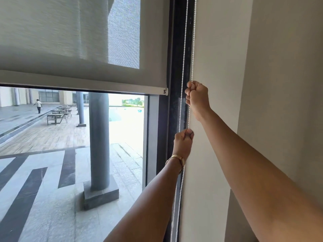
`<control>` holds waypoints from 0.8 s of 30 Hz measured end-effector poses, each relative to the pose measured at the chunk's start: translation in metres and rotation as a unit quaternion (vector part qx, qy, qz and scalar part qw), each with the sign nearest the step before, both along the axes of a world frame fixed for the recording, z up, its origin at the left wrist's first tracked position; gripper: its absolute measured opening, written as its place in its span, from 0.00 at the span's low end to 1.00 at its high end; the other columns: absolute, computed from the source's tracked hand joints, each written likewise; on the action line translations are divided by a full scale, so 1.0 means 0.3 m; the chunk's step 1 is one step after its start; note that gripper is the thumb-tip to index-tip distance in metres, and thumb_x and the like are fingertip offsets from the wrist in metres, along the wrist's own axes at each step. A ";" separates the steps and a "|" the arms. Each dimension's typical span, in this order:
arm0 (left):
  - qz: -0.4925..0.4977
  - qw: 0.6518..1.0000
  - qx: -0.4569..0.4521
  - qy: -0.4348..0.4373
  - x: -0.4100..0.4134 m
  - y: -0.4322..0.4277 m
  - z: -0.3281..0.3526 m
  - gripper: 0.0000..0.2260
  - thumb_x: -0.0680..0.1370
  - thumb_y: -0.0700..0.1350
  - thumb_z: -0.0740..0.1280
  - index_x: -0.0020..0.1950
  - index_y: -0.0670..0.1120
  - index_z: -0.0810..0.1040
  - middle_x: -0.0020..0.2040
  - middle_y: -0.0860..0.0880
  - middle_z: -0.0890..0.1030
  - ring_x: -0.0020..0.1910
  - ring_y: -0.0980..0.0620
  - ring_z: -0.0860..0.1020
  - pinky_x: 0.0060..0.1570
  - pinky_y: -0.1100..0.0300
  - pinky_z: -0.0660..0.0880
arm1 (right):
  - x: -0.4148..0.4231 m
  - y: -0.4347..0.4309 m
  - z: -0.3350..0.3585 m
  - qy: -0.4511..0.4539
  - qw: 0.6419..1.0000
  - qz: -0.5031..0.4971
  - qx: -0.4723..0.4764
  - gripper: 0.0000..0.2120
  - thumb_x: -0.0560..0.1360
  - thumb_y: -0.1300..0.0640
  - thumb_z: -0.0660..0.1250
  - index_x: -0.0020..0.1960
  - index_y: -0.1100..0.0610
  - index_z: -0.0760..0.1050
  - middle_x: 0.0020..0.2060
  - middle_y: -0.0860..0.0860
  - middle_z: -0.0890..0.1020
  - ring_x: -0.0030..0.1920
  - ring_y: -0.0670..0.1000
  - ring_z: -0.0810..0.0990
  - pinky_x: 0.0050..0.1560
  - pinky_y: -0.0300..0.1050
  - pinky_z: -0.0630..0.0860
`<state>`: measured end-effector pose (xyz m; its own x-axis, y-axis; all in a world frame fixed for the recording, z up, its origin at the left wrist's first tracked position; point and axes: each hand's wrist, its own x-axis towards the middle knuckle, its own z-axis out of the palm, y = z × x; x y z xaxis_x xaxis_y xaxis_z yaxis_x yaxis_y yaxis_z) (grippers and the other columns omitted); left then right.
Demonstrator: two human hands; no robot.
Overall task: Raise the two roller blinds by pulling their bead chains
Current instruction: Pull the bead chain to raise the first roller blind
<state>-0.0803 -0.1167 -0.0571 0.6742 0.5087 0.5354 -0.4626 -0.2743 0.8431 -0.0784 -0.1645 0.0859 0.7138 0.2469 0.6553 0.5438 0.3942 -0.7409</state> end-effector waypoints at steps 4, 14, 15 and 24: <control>-0.013 1.000 0.003 0.007 -0.014 -0.023 -0.048 0.10 0.69 0.40 0.51 0.29 0.51 0.65 0.28 0.51 0.62 0.29 0.53 0.58 0.30 0.58 0.53 | 0.017 -0.013 -0.057 0.001 1.000 -0.006 -0.019 0.18 0.75 0.70 0.47 0.35 0.53 0.66 0.28 0.50 0.65 0.17 0.41 0.60 0.20 0.31 0.57; -0.011 0.999 -0.013 0.030 0.004 0.019 -0.091 0.17 0.71 0.34 0.51 0.26 0.52 0.67 0.25 0.55 0.62 0.27 0.53 0.58 0.30 0.58 0.54 | 0.046 0.010 -0.100 -0.004 0.999 -0.003 -0.032 0.17 0.74 0.70 0.47 0.36 0.55 0.67 0.29 0.51 0.68 0.20 0.41 0.61 0.22 0.34 0.58; -0.014 0.999 -0.011 0.033 0.001 0.021 -0.090 0.17 0.71 0.35 0.51 0.26 0.52 0.66 0.25 0.54 0.62 0.27 0.53 0.58 0.30 0.59 0.54 | 0.047 0.013 -0.101 -0.005 0.999 -0.004 -0.032 0.17 0.74 0.70 0.47 0.36 0.55 0.67 0.29 0.51 0.68 0.19 0.41 0.61 0.21 0.33 0.58; -0.024 0.999 0.008 0.042 -0.061 0.039 -0.068 0.16 0.74 0.33 0.50 0.32 0.48 0.66 0.26 0.51 0.62 0.21 0.58 0.59 0.22 0.65 0.55 | 0.034 0.037 -0.122 -0.017 1.000 0.002 -0.017 0.15 0.77 0.69 0.49 0.44 0.56 0.71 0.30 0.50 0.69 0.23 0.41 0.65 0.23 0.33 0.62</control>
